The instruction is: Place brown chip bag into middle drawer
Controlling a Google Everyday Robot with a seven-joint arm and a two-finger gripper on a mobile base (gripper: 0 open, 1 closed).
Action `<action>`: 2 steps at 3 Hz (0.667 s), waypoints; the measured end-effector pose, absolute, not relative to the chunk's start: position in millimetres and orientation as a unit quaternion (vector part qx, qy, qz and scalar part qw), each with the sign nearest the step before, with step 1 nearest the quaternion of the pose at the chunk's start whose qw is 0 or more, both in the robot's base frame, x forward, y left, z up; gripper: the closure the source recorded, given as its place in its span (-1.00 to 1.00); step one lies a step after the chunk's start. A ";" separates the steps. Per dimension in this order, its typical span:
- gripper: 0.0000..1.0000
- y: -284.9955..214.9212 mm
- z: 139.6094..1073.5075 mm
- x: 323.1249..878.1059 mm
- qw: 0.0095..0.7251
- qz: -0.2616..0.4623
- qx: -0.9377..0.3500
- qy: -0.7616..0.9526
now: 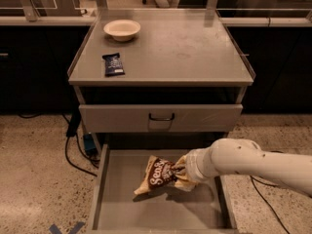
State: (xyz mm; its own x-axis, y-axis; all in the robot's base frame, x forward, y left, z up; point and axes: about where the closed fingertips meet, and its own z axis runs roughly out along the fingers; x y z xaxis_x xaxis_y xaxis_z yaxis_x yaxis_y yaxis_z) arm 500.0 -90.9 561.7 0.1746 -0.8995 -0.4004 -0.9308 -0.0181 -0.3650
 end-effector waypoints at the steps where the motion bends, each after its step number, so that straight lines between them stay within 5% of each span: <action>1: 1.00 -90.7 527.4 503.5 0.273 0.025 -0.722 0.635; 2: 1.00 -82.8 487.7 507.0 0.267 0.024 -0.739 0.618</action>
Offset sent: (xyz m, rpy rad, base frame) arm 0.0129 0.0057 -0.0976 -0.0573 -0.0258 0.0831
